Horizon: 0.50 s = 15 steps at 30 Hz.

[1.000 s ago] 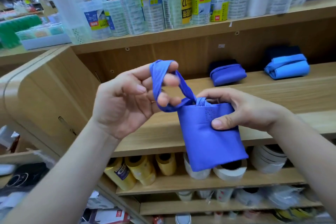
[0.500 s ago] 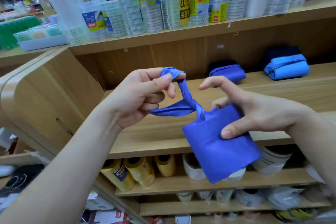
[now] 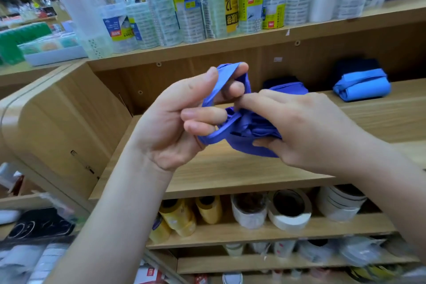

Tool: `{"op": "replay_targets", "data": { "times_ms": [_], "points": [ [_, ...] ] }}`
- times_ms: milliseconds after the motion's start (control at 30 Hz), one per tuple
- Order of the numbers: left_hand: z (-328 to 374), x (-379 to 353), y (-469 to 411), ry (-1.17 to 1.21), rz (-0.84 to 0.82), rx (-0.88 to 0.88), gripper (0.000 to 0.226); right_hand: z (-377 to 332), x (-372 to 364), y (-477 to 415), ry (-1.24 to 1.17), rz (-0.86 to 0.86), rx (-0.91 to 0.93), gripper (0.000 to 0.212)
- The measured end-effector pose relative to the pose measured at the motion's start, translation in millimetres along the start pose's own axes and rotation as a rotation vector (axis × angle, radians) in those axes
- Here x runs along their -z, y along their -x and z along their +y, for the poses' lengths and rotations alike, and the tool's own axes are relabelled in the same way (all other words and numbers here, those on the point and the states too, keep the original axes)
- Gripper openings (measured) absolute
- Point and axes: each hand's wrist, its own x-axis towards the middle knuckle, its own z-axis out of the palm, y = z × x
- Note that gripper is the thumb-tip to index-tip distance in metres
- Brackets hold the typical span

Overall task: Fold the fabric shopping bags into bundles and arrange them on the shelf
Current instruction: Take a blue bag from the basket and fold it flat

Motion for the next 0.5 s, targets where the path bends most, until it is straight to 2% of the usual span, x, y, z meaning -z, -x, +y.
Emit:
{"op": "replay_targets", "data": {
  "times_ms": [67, 133, 200, 333, 400, 500],
  "points": [
    [-9, -2, -2, 0.033, 0.146, -0.056, 0.04, 3, -7, 1, -0.122, 0.101, -0.055, 0.049],
    [-19, -3, -4, -0.026, 0.403, -0.145, 0.027, 6, -14, 8, -0.234, 0.165, -0.117, 0.042],
    [-27, 2, -4, -0.125, 0.635, -0.215, 0.017, 6, -21, 14, -0.266, 0.21, -0.138, 0.04],
    [-45, 18, -7, -0.482, 0.936, -0.272, 0.009, 0, -30, 17, -0.353, 0.244, -0.083, 0.045],
    [-53, 24, -8, -0.73, 1.049, -0.282, 0.018, -1, -34, 18, -0.429, 0.267, -0.092, 0.043],
    [-58, 27, -9, -0.815, 1.022, -0.322, 0.017, -4, -39, 17, -0.595, 0.314, -0.155, 0.039]
  ]
}}
